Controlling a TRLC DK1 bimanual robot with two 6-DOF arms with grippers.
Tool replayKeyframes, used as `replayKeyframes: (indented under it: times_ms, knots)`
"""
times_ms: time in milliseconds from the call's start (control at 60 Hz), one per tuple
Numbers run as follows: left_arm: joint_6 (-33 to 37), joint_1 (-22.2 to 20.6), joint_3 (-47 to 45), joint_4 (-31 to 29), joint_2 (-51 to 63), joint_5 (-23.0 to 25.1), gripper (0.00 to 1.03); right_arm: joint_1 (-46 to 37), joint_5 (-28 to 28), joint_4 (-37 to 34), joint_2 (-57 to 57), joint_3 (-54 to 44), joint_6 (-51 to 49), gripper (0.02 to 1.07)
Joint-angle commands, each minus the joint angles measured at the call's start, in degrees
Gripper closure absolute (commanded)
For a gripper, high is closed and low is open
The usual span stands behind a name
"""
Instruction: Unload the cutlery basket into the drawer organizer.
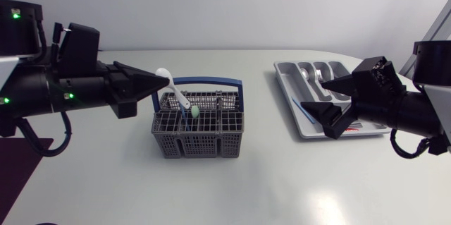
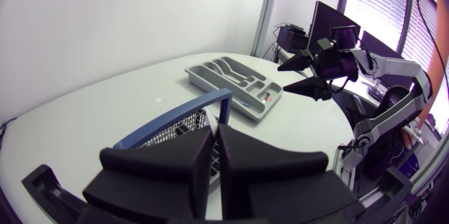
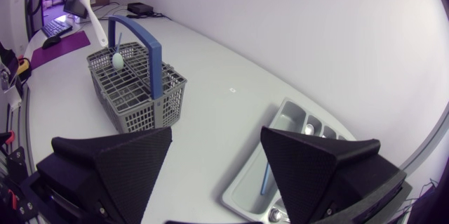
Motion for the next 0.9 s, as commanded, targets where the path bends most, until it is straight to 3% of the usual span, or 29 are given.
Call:
replayKeyframes:
  times_ms: [0, 167, 283, 483, 733, 883]
  knots:
    - [1.4, 0.3, 2.3, -0.9, -1.8, 1.0, 0.93, 1.1, -1.1, 0.4, -2.0, -1.8, -1.9, 0.16]
    - [5.0, -2.2, 3.7, -2.9, -2.5, 4.9, 0.93, 3.7, -7.6, -3.9, -4.6, -1.1, -4.0, 0.16]
    - [9.2, -2.9, 6.2, -5.4, 0.5, 12.1, 0.93, 6.4, -11.3, -8.2, -5.7, -0.2, -6.7, 0.16]
    - [20.1, -8.5, 11.7, -14.6, 7.1, 18.3, 0.93, 10.0, -16.3, -15.0, -6.3, 1.5, -10.5, 0.16]
    - [30.4, -16.2, 16.7, -23.5, 14.6, 20.1, 0.93, 13.7, -21.8, -20.0, -6.4, 3.8, -12.3, 0.17]
    - [33.0, -17.4, 20.4, -27.4, 18.5, 21.3, 0.93, 15.7, -24.9, -22.7, -6.7, 4.8, -12.9, 0.26]
